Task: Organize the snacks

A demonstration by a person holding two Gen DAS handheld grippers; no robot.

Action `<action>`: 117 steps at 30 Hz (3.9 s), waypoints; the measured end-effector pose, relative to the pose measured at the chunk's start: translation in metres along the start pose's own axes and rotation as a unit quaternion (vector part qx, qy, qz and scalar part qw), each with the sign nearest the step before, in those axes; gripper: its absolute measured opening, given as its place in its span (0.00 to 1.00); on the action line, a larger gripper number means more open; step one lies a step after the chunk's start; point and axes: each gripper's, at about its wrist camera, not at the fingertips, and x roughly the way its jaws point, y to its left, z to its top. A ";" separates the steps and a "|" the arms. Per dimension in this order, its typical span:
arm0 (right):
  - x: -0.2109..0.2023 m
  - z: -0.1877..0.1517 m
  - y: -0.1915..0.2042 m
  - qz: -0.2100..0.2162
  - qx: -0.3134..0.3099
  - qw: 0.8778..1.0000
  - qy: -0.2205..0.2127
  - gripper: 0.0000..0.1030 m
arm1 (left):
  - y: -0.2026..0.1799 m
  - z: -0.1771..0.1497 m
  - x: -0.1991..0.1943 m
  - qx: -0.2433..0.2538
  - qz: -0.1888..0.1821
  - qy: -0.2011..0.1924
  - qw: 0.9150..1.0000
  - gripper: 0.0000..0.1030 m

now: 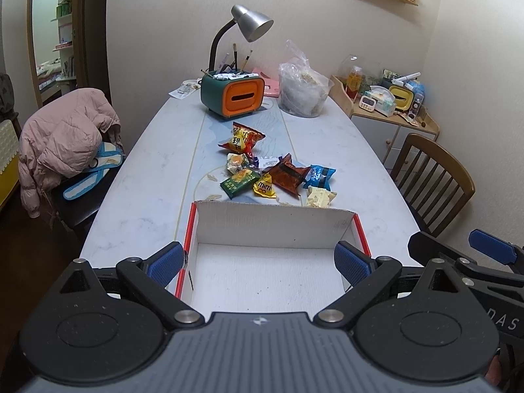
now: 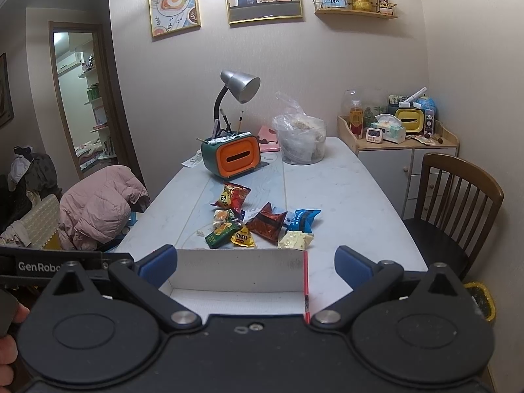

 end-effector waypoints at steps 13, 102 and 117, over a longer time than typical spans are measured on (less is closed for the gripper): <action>0.001 0.000 0.001 0.000 -0.002 1.000 0.001 1.00 | 0.003 0.003 0.007 -0.005 -0.003 0.009 1.000 0.96; 0.426 0.025 -0.096 0.002 0.123 0.900 0.418 0.61 | 0.028 0.144 0.480 0.174 -0.108 0.369 0.907 0.64; 0.417 0.030 -0.094 0.035 0.133 0.905 0.403 0.35 | 0.044 0.147 0.457 0.137 -0.094 0.349 0.922 0.45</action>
